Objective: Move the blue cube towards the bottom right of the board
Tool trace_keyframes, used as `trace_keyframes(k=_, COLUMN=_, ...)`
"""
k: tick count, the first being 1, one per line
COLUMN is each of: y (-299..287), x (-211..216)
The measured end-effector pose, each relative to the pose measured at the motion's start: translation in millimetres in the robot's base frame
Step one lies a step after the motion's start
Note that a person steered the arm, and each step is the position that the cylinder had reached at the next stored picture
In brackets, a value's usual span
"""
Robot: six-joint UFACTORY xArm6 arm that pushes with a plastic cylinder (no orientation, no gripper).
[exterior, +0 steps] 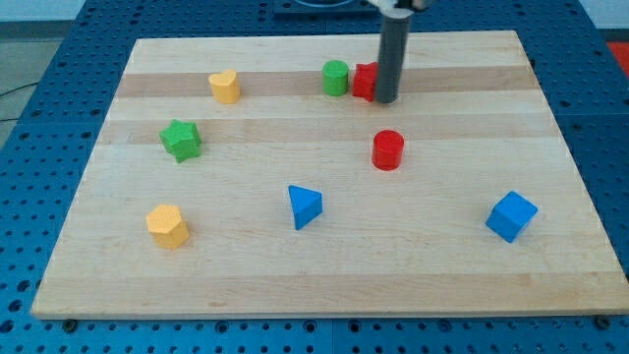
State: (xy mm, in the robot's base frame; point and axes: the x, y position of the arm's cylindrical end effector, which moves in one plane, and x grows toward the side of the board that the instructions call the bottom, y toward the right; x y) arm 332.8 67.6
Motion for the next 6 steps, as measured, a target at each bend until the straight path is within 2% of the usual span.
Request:
trace_keyframes(k=1, y=91.6, x=2.5)
trace_keyframes(k=2, y=169.4, x=35.1)
trace_keyframes(k=3, y=166.6, x=139.1)
trace_keyframes(k=4, y=65.5, x=180.9)
trace_keyframes(k=5, y=-8.2, x=169.2)
trace_keyframes(k=6, y=-6.1, x=146.4)
